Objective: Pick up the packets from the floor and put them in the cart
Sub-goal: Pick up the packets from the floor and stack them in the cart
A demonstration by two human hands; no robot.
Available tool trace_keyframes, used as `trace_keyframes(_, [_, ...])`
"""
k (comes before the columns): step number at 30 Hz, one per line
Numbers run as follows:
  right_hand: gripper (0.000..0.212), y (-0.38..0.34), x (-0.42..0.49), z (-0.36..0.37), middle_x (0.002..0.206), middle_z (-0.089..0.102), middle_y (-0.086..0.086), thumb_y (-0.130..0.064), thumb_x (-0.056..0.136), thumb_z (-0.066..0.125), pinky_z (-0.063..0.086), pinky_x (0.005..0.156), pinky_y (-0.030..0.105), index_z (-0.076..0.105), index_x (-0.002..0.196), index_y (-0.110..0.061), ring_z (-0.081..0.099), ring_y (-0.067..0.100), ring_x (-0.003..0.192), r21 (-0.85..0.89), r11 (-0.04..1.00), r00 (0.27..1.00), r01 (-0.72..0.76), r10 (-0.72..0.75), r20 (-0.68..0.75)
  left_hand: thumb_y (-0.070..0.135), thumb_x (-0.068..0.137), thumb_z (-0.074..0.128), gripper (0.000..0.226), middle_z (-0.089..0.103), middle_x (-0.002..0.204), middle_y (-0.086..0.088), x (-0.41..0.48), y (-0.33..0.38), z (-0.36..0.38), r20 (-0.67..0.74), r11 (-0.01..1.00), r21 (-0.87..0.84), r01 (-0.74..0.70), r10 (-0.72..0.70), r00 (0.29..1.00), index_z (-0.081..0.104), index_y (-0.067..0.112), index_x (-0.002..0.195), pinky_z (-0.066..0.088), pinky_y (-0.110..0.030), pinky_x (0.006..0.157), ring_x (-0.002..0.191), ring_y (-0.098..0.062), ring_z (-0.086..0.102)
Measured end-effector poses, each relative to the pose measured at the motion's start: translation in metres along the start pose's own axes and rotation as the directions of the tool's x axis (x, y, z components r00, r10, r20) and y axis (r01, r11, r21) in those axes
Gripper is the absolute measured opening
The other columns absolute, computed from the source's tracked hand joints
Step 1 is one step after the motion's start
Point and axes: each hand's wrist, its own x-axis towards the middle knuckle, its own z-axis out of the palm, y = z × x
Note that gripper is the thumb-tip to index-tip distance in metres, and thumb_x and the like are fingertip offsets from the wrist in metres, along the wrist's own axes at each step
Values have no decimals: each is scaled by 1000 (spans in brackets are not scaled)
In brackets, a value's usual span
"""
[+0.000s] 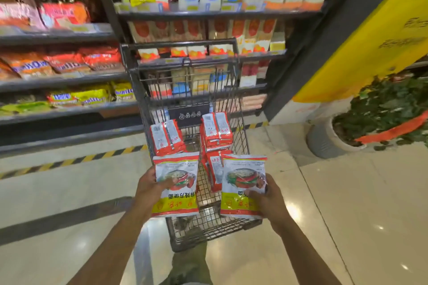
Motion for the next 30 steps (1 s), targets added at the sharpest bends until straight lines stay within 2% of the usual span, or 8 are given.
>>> trace_keyframes(4, [48,19,70,15,117,76,2,0,85,83,64,71,28,63,124,-20,78,17,96,-12,997,997,-80,80,-6,2,83,84,41,79,110,-4,48,-32,16,-93,994,58,94,-88,992,70,15,119,63,-45,85,101,-28,76])
trace_keyframes(7, [52,43,116,27,119,75,1,-5,82,87,64,84,45,64,124,-26,74,25,108,-74,989,991,-130,129,-16,1,84,83,40,79,114,-9,82,-63,25,-126,982,88,170,-158,979,70,17,118,58,-56,97,107,-31,75])
trace_keyframes(10, [59,75,159,39,123,73,6,-17,79,89,60,91,61,60,131,-21,71,31,113,-145,980,990,-140,138,-23,-1,86,80,35,76,112,-10,114,-82,39,-227,962,142,232,-196,954,66,17,112,61,-50,91,104,-32,73])
trace_keyframes(13, [49,97,196,55,118,71,2,-9,93,74,61,89,48,53,136,-21,71,29,109,-274,953,992,-126,121,-37,-15,90,67,32,68,108,-15,146,-100,58,-256,945,236,226,-164,953,59,10,107,64,-40,66,87,-23,73])
trace_keyframes(19, [60,129,250,75,123,71,0,-12,98,62,61,82,45,36,148,-33,70,28,104,-467,884,1000,-29,27,-9,15,87,68,33,66,110,2,203,-127,81,-438,842,402,360,-169,883,60,15,120,58,-49,92,105,-21,62])
trace_keyframes(23, [60,141,266,78,117,70,-8,-36,94,50,64,72,49,31,152,-35,72,22,99,-485,872,997,70,-49,56,11,91,71,31,67,107,-3,218,-137,85,-470,812,427,398,-176,865,60,12,120,57,-47,92,102,-26,64])
trace_keyframes(27, [80,153,266,80,140,53,-1,-71,99,35,64,82,43,25,161,-21,60,15,126,-476,860,983,184,-172,70,17,94,69,35,69,116,-11,222,-146,85,-482,832,430,351,-117,868,54,12,125,52,-39,86,108,-34,66])
trace_keyframes(30, [75,148,264,86,150,43,6,-71,99,31,58,99,37,28,159,-25,51,19,135,-631,746,968,212,-250,30,14,95,69,50,60,134,-15,219,-143,88,-493,799,534,275,31,869,47,10,139,53,-47,85,123,-38,60])
